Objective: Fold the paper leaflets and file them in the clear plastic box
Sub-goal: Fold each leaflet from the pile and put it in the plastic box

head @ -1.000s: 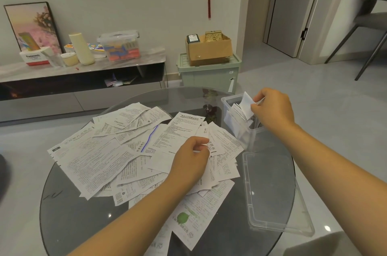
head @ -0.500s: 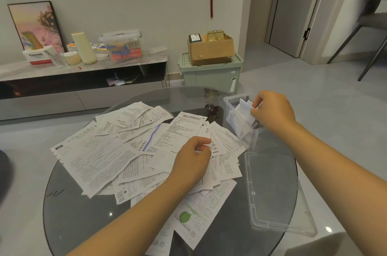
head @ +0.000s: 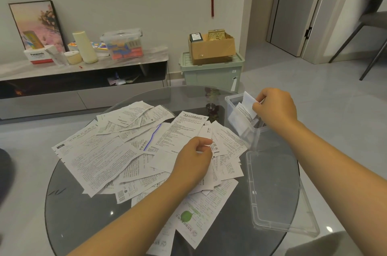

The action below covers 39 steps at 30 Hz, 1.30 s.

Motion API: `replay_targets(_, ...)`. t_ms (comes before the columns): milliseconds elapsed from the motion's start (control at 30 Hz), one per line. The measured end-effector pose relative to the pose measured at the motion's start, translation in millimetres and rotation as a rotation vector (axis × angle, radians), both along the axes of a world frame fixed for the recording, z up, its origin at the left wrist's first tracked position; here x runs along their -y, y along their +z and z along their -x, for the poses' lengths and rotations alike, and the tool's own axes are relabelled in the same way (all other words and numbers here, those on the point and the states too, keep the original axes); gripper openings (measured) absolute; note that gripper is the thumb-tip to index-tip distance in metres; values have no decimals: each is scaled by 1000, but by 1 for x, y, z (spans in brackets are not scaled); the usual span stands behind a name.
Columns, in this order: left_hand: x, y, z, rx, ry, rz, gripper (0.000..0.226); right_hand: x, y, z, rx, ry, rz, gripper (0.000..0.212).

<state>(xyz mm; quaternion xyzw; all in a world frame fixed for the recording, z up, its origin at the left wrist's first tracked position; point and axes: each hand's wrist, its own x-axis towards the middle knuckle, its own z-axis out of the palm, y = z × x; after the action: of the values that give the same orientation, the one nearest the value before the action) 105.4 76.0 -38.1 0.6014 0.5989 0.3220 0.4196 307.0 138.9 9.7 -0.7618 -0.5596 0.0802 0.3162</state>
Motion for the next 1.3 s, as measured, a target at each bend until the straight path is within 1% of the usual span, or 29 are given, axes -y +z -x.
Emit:
replay_targets(133, -1, 0, 0, -13, -5, -1, 22, 1, 1, 2, 89, 20, 90, 12)
replay_targets(200, 0, 0, -1, -19, -5, 2, 22, 1, -1, 3, 110, 50, 127, 11)
replay_targets(333, 1, 0, -2, -27, -5, 12, 24, -1, -5, 4, 65, 128, 181, 12)
replay_targets(400, 1, 1, -2, -32, -3, 17, 24, -2, -4, 4, 13, 149, 180, 9)
replay_targets(500, 0, 1, -2, -40, -5, 18, 23, -3, -5, 5, -71, 154, 156, 12)
replay_targets(567, 1, 1, -2, -42, -7, 19, 23, -4, -5, 5, -42, 155, 149, 4)
replay_targets(733, 1, 0, -1, -48, -9, 20, 24, -2, -1, 3, 37, 224, 267, 22)
replay_targets(833, 1, 0, 1, -44, -16, 13, 21, -1, 1, 1, 78, 268, 310, 27)
replay_targets(933, 1, -1, 3, -47, -22, 8, 21, 1, 4, -1, 89, 271, 280, 29)
replay_targets(1067, 2, -1, 5, -54, -29, -12, 23, 6, 6, -7, 86, 233, 142, 27)
replay_targets(1133, 4, 1, 7, -110, -32, -65, 24, 11, 7, -8, 77, 252, 81, 26)
replay_targets(1200, 5, 3, 12, -229, -24, -180, 23, 18, 7, -6, 92, 287, 27, 25)
replay_targets(1233, 4, 4, 15, -331, -24, -263, 23, 23, 7, -3, 110, 306, -5, 25)
replay_targets(1267, 2, 4, 18, -471, -37, -341, 25, 28, 8, 0, 127, 324, -35, 25)
replay_targets(1300, -1, 2, 21, -625, -65, -378, 33, 34, 8, 5, 143, 342, -55, 24)
